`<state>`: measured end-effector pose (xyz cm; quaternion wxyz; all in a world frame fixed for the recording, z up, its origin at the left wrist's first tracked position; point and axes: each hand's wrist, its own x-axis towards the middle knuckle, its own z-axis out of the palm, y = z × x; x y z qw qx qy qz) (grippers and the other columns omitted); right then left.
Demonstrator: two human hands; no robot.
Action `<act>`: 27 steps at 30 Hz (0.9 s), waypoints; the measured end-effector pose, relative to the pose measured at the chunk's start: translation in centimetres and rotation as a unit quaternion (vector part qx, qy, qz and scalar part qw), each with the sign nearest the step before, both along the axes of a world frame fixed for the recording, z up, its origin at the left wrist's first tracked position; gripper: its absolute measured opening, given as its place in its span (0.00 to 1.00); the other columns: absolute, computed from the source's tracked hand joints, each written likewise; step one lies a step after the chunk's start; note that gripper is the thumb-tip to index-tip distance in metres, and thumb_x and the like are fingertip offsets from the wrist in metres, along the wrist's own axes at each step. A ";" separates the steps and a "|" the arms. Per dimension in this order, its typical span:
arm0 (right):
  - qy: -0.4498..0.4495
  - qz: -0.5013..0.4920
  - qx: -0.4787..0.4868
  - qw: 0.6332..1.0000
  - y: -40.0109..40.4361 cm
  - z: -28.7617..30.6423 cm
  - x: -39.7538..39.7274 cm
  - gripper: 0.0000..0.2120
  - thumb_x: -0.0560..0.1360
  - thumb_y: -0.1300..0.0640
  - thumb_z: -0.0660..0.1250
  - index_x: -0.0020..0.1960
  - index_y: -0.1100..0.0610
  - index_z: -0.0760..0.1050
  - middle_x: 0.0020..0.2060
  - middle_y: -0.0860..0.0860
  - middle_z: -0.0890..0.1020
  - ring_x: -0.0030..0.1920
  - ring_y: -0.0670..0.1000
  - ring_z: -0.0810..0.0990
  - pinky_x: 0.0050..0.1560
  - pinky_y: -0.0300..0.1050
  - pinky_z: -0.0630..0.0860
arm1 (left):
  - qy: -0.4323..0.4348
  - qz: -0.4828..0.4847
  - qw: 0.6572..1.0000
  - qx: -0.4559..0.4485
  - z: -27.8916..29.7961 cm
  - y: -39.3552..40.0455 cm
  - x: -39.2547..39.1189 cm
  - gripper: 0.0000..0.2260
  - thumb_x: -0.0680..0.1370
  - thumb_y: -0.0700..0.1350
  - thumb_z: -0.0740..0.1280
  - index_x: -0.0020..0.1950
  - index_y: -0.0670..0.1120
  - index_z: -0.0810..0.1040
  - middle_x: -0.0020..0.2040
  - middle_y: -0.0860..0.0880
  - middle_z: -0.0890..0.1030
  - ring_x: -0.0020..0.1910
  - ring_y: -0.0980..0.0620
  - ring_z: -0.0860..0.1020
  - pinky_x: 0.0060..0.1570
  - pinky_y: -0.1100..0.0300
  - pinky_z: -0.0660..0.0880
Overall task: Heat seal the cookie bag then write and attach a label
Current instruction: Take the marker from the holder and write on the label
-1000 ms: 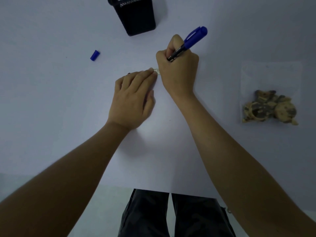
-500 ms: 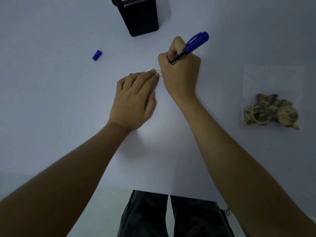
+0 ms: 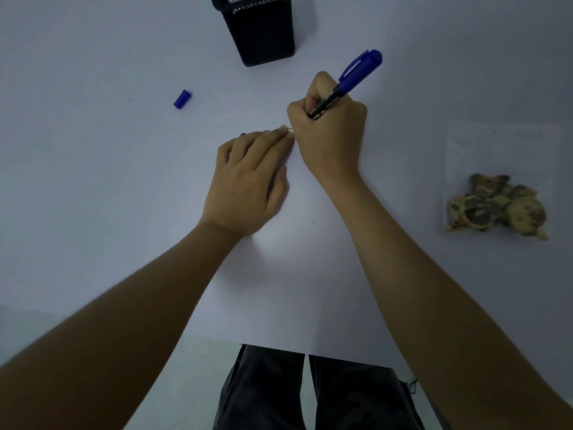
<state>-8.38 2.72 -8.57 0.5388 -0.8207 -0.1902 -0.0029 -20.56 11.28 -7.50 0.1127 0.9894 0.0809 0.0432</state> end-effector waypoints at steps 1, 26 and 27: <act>0.000 0.003 -0.004 1.000 0.0 0.0 0.0 0.12 0.71 0.61 0.67 0.34 0.54 0.66 0.23 0.39 0.65 0.24 0.38 0.68 0.30 0.25 0.68 | 0.000 -0.001 1.000 0.000 0.0 0.0 0.0 0.20 0.79 0.48 0.55 0.70 0.46 0.70 0.68 0.48 0.74 0.66 0.48 0.71 0.65 0.53 0.64; -0.007 -0.055 0.021 0.998 0.3 0.6 -0.1 0.23 0.72 0.62 0.64 0.33 0.42 0.55 0.23 0.39 0.63 0.23 0.40 0.66 0.28 0.27 0.66 | -0.010 -0.002 1.000 0.000 0.0 0.0 -0.2 0.20 0.80 0.48 0.56 0.70 0.45 0.69 0.68 0.47 0.74 0.66 0.48 0.71 0.65 0.52 0.64; -0.003 -0.062 0.035 0.997 0.2 0.7 -0.1 0.23 0.72 0.63 0.64 0.33 0.42 0.56 0.23 0.39 0.64 0.23 0.40 0.67 0.28 0.28 0.66 | -0.011 -0.003 1.000 -0.001 0.0 0.0 -0.2 0.20 0.80 0.47 0.56 0.70 0.45 0.69 0.68 0.47 0.74 0.66 0.48 0.71 0.65 0.52 0.64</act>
